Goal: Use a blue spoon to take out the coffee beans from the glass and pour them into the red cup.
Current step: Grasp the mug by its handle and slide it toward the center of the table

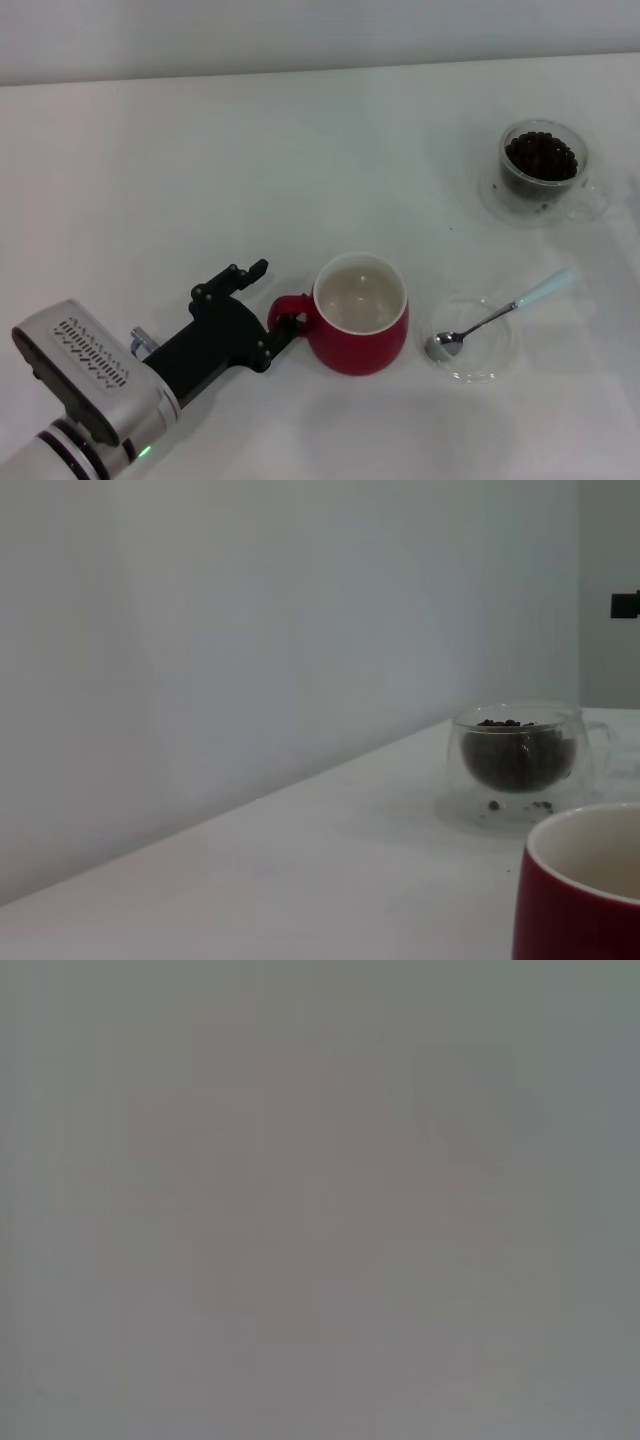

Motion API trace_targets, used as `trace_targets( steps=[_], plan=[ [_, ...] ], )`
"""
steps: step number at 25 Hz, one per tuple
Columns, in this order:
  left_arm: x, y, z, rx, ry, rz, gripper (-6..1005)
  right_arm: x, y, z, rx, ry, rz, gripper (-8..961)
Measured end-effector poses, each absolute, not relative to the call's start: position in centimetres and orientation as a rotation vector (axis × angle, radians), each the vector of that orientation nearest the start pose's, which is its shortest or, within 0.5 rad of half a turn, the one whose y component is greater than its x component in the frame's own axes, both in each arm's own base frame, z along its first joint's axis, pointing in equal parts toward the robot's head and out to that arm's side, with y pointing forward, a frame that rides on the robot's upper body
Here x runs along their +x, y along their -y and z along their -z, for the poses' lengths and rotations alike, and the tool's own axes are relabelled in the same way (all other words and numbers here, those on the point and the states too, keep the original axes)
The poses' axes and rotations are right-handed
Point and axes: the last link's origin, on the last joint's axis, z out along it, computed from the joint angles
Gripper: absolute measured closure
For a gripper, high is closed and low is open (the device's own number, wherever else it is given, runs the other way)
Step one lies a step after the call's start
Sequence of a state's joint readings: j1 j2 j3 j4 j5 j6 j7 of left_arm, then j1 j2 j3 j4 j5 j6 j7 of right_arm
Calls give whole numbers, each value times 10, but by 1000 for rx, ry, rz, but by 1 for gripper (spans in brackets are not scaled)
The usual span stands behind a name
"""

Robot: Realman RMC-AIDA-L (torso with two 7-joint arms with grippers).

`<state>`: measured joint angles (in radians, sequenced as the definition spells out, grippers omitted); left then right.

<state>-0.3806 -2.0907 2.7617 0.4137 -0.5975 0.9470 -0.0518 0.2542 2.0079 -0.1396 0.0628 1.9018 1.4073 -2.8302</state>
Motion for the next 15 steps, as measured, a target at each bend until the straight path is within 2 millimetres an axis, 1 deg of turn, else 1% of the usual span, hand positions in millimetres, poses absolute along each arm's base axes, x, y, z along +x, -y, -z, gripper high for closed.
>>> trace_targets(
  steps=[7, 15],
  plan=[
    [-263, -243, 150, -2391, 293, 626, 386, 404, -244, -44, -1394, -618, -676, 218],
    [-275, -221, 142, -2325, 273, 638, 382, 405, -242, -44, -1393, -618, -672, 219]
  ],
)
